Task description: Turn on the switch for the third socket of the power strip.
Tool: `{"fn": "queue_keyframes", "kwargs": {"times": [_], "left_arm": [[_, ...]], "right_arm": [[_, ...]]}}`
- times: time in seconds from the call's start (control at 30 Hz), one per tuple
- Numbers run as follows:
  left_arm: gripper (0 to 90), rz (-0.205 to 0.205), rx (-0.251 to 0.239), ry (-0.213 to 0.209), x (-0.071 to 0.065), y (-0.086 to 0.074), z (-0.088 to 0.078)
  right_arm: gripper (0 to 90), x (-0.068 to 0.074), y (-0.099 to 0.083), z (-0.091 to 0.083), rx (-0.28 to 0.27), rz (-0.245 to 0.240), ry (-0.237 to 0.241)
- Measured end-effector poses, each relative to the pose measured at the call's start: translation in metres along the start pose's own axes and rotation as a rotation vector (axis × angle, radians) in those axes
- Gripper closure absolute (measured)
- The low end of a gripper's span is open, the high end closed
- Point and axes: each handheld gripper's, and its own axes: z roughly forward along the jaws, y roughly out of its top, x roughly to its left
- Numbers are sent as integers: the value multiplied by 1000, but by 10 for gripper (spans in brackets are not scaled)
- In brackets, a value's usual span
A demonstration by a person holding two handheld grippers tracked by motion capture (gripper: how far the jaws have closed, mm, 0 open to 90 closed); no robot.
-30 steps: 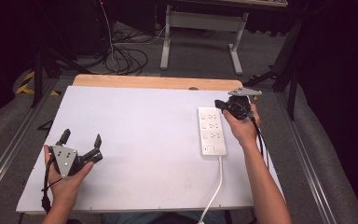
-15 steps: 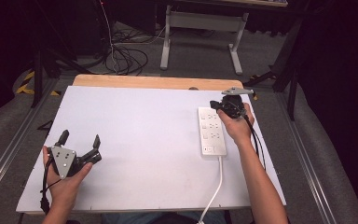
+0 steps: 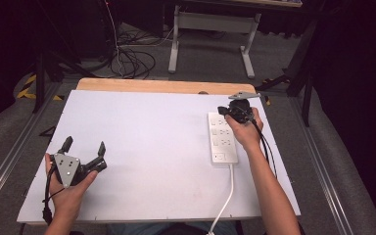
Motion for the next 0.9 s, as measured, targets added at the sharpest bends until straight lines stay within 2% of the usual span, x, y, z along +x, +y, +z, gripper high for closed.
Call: {"fn": "queue_keyframes", "kwargs": {"times": [0.2, 0.57, 0.63, 0.9], "left_arm": [[68, -2, 0, -3, -1, 0, 0], [69, 2, 1, -4, 0, 0, 0], [70, 3, 1, -4, 0, 0, 0], [72, 2, 2, -5, 0, 0, -1]], "right_arm": [[900, -1, -2, 4, 15, -1, 3], [900, 4, -9, 21, 68, -21, -1], [900, 5, -12, 27, 97, -27, -2], [900, 5, -15, 36, 125, -32, -5]]}}
